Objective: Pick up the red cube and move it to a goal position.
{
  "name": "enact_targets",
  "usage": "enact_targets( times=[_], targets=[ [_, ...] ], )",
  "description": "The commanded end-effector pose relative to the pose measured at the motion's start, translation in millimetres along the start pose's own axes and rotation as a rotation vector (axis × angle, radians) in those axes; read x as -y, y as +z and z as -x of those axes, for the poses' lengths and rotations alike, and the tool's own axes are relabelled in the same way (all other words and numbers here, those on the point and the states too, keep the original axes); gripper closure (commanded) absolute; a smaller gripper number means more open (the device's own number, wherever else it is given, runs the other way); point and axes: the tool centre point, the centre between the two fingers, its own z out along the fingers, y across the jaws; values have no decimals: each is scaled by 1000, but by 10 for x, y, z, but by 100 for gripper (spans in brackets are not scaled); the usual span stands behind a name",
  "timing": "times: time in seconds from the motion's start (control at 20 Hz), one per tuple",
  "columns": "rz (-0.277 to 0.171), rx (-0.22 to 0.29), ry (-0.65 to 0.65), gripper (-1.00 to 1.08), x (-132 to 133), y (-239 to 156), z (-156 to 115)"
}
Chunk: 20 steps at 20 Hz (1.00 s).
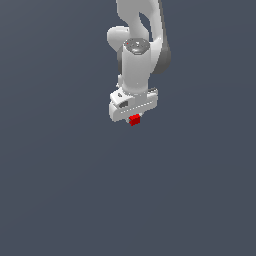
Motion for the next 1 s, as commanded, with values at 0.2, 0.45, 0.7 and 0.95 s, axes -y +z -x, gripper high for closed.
enact_targets(
  times=[0.2,0.45,0.7,0.95],
  targets=[
    [-2,-1,-1,108,-78,-692,53],
    [-2,-1,-1,108,-143,-1206,88],
    [-1,-1,0,108,-212,-1717,119],
    [-1,-1,0,108,-285,-2222,144]
  ],
)
